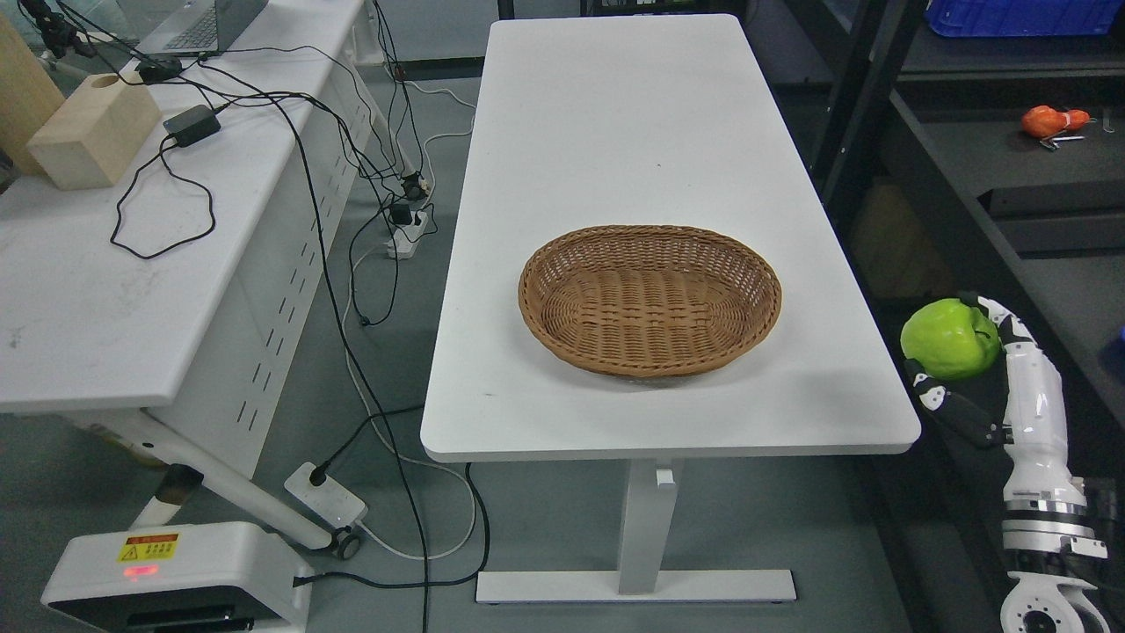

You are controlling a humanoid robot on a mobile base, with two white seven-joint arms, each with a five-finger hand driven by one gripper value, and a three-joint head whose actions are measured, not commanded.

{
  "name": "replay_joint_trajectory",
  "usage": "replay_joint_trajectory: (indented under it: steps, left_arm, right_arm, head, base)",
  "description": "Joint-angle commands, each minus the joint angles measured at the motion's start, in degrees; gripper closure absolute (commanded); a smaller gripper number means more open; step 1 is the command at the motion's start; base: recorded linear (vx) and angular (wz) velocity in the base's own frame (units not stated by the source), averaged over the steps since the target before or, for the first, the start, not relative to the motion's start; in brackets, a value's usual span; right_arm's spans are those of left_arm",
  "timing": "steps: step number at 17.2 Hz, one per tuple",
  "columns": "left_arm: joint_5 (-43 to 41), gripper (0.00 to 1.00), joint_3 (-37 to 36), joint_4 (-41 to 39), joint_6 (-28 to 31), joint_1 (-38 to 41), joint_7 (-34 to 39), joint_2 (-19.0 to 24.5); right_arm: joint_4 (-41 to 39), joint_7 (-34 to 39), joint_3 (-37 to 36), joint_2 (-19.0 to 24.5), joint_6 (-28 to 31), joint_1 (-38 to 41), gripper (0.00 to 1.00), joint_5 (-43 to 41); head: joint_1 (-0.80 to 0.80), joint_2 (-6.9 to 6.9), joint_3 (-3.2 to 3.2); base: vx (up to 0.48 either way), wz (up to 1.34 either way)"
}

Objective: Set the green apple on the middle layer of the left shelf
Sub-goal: 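Turn and carry the held apple to the black shelf tray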

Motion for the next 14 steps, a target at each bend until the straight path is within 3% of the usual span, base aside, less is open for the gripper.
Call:
replay_joint_trajectory:
  steps: [1,14]
  left_arm:
    - [0.00,0.00,0.00,-0.01,0.19,0.01,-0.02,1.00]
    - [0.00,0.00,0.00,-0.01,0.19,0.01,-0.02,1.00]
  right_arm:
    - [-0.27,0.04,-0.29,2.18,-1.43,1.34,1.00,0.05]
    - [-0.18,-0.22,0.50,2.18,-2.85,2.83,1.00,-0.04]
  head:
    - [0.00,0.00,0.00]
    - [0.00,0.00,0.00]
  base:
    - [-0.417,0.12]
    - [-0.426,0.11]
